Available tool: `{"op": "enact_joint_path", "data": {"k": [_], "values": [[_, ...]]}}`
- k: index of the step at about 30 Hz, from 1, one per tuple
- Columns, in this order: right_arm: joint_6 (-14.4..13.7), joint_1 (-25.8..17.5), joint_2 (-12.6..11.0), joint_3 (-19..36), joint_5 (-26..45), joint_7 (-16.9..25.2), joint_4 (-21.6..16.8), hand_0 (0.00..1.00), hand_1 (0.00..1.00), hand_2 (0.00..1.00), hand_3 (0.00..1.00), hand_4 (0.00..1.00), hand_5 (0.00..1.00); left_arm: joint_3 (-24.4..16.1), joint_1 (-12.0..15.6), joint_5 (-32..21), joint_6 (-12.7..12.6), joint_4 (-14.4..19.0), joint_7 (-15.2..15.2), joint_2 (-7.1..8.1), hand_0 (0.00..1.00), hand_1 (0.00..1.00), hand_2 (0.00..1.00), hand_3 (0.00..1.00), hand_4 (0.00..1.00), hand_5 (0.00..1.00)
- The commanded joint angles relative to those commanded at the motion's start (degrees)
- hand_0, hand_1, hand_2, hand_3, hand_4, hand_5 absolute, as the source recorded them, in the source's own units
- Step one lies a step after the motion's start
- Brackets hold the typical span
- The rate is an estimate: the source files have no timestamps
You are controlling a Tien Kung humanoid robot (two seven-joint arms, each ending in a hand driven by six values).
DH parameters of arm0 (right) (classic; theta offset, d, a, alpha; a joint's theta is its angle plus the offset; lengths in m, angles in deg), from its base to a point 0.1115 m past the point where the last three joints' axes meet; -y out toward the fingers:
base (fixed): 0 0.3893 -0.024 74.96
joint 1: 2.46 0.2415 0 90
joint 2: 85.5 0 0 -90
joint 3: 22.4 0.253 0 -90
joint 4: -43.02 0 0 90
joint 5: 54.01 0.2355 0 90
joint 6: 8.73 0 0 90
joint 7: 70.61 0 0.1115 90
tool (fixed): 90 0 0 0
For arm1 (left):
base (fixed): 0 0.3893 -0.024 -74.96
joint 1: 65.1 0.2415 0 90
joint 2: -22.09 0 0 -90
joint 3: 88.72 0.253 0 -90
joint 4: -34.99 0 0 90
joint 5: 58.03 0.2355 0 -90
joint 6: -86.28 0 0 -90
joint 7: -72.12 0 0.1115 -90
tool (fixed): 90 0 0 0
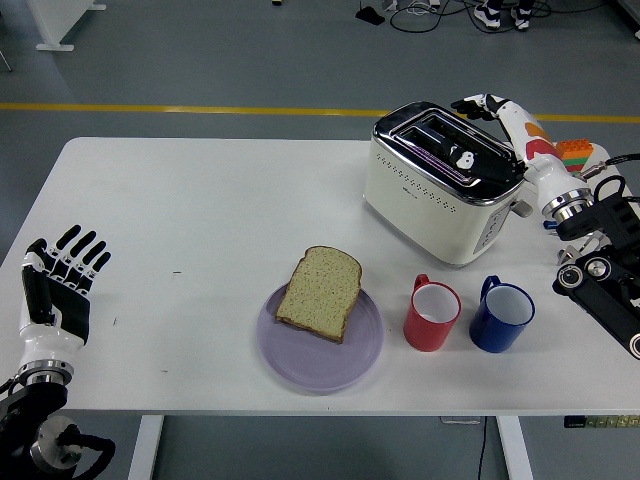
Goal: Push plate across desktop,pick up the break from the machine,place the break in the plate
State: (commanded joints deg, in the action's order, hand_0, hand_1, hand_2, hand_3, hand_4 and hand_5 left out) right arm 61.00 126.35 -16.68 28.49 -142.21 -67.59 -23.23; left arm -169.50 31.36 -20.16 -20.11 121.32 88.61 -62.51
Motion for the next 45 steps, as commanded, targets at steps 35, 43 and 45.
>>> {"op": "enact_joint_path", "data": {"k": [35, 43, 45], "values": [[11.0, -16.3, 1.5, 31.4, 46.7, 8.2, -0.6, 0.733, 0.711, 0.7, 0.643, 0.598, 0.301, -0.3, -0.7, 0.4, -0.3, 0.4, 0.5, 0.26, 0.727, 0.687, 0.68, 0.653, 0.458, 0.998], [12.5, -22.6, 3.9, 36.9, 66.0, 6.3, -2.8, 0.728, 0.706, 0.696, 0.634, 0.589, 0.303, -0.1, -0.7, 0.3, -0.3, 0.3, 0.5, 0.16, 0.726, 0.687, 0.68, 0.652, 0.457, 0.998], [12.8, -24.3, 4.8, 37.8, 70.3, 5.9, -3.2, 0.728, 0.703, 0.695, 0.63, 0.578, 0.305, 0.0, -0.8, 0.3, -0.3, 0.3, 0.5, 0.22, 0.726, 0.687, 0.681, 0.653, 0.458, 0.998]]}}
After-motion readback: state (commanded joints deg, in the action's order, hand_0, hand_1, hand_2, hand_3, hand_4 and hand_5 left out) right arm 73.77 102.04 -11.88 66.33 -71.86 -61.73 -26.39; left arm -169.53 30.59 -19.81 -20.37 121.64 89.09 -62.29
